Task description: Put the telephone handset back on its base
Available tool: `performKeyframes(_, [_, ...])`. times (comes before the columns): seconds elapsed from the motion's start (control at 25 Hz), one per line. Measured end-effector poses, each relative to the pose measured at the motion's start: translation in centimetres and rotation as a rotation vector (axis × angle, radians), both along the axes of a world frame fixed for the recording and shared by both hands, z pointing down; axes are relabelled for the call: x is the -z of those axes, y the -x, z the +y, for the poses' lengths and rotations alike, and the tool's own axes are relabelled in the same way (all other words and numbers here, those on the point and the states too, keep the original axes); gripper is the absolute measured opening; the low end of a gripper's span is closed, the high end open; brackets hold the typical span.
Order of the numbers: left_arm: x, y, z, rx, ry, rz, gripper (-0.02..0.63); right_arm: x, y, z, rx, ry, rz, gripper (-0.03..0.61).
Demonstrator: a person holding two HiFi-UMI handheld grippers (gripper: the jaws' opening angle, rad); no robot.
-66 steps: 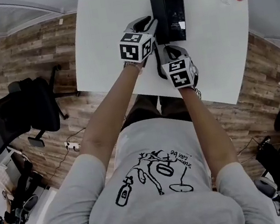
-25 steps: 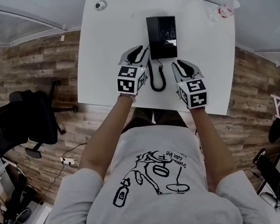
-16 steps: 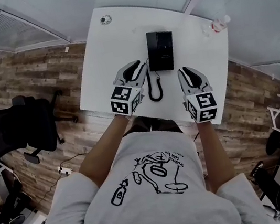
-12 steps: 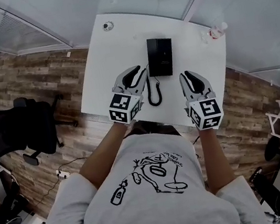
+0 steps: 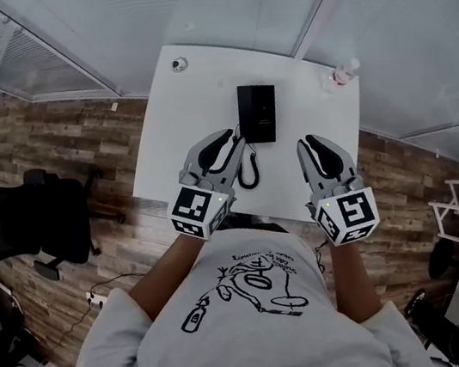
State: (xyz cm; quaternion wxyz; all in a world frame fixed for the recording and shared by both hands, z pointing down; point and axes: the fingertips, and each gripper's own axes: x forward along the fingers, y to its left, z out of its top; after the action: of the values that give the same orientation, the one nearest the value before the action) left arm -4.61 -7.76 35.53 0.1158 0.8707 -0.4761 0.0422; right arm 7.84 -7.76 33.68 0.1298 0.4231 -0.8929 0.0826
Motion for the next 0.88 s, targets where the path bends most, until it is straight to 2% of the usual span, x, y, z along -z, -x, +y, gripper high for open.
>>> performKeyframes(0.44, [6.9, -1.2, 3.1, -0.026, -0.055, 0.054, 0.081, 8.7, 0.0, 2.7, 0.032, -0.114, -0.04, 0.052])
performKeyframes(0.88, [10.1, -3.0, 3.9, -0.061, -0.127, 0.026, 0.081, 11.5, -0.6, 4.4, 0.037, -0.164, -0.023, 0.052])
